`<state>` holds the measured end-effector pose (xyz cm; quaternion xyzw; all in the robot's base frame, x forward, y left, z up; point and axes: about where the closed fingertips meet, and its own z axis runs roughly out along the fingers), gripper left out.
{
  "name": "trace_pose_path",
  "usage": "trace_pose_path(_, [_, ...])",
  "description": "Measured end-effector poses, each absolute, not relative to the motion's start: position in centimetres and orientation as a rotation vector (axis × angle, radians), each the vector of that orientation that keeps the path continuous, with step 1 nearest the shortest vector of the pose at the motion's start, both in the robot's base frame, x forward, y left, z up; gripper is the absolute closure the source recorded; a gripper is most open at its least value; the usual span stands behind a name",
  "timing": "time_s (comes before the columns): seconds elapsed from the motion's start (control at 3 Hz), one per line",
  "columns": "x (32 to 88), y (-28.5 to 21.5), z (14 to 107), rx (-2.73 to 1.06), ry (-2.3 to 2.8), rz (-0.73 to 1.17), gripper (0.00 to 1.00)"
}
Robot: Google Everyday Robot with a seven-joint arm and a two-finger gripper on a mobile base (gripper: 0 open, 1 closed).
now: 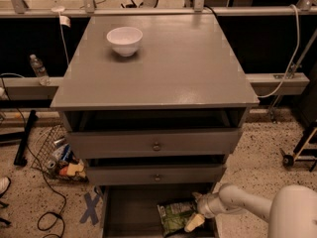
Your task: Pick green jalapeno chip bag from bottom drawer and place on counter
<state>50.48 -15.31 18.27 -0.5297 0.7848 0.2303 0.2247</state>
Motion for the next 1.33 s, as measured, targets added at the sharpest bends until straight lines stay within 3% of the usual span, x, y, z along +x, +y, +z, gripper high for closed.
trace_pose_path(1.33, [50.1, -17.8, 14.2, -1.491, 2.228, 0.525, 0.00])
